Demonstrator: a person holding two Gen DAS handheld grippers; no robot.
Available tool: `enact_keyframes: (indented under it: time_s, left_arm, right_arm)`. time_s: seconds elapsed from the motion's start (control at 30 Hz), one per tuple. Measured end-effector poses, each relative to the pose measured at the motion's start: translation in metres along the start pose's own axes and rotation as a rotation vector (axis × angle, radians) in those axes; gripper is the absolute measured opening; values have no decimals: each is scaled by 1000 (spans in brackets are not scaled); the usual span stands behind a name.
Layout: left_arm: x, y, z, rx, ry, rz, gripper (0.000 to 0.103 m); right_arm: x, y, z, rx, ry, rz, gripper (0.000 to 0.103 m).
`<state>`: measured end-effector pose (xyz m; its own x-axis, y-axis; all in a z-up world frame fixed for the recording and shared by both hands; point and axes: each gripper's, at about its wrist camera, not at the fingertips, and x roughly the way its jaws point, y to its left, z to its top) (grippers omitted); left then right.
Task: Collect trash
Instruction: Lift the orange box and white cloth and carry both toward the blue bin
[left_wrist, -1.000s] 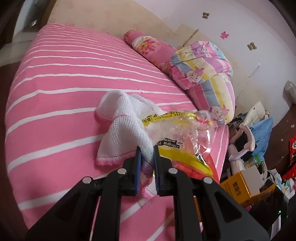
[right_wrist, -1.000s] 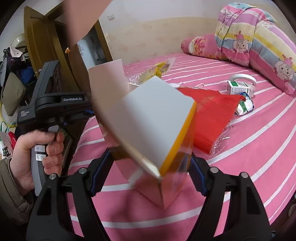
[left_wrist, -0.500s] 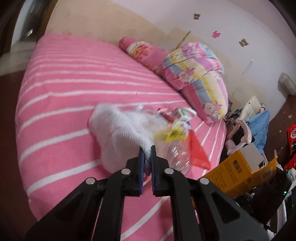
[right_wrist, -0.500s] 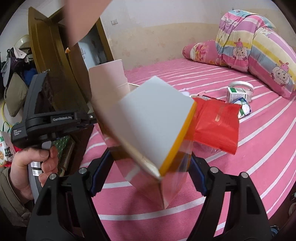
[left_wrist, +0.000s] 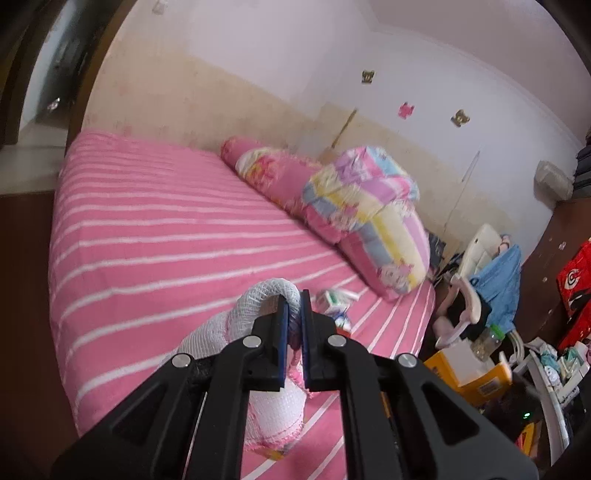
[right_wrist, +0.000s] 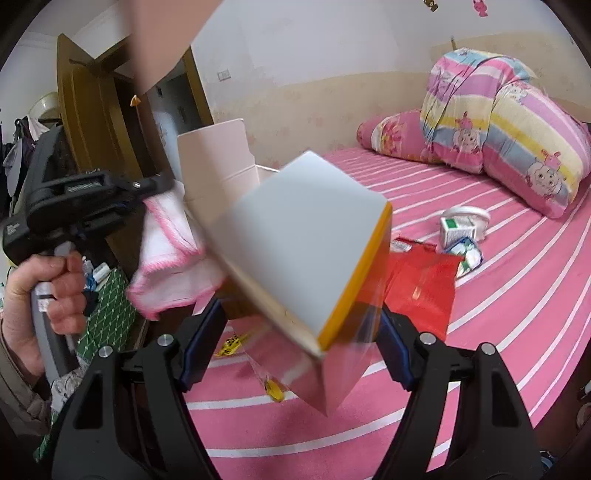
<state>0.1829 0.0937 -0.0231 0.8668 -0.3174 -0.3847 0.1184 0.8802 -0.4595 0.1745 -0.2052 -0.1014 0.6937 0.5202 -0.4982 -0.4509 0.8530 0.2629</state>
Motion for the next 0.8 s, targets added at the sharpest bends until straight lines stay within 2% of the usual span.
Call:
enact_keyframes:
  time_s: [0.2,0.37,0.47,0.63,0.8]
  left_arm:
    - [-37,-31,11,5,-36,-79,5]
    - [-57,-72,3,24,-25,-176,5]
    - [-65,-105,-12,46,0,-241,5]
    - [-65,-155,-39,82,47,-322,5]
    - [-48,-200,-76,112,126,-404,5]
  right_arm:
    - [-34,4,-6,18,-25,-1,75]
    - [-65,5,-24,25,-37,-26,75]
    - [-94,8,-32,39,-43,-52,75]
    - [-134,-16,-54,84,-53,-121,75]
    - [-185,-42,-89,123,-62,-220,75]
